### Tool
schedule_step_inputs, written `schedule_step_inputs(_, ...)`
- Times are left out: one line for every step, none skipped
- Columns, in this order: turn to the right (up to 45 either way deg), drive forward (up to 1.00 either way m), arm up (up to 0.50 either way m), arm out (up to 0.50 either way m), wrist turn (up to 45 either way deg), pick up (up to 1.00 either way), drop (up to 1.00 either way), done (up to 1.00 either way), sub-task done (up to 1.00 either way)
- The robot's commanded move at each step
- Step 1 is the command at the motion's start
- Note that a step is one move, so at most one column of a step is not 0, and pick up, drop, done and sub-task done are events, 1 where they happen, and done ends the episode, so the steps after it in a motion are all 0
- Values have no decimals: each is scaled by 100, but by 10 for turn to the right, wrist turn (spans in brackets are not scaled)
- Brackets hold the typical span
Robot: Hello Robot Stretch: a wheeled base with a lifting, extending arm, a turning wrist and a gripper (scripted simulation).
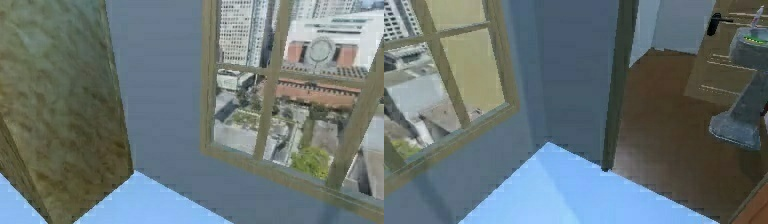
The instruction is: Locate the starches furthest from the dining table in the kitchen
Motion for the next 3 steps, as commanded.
schedule_step_inputs(-450, 0, 0, 0, 0, 0, 0, 0, 0)
schedule_step_inputs(-420, 0, 0, 0, 0, 0, 0, 0, 0)
schedule_step_inputs(0, 20, 0, 0, 0, 0, 0, 0, 0)
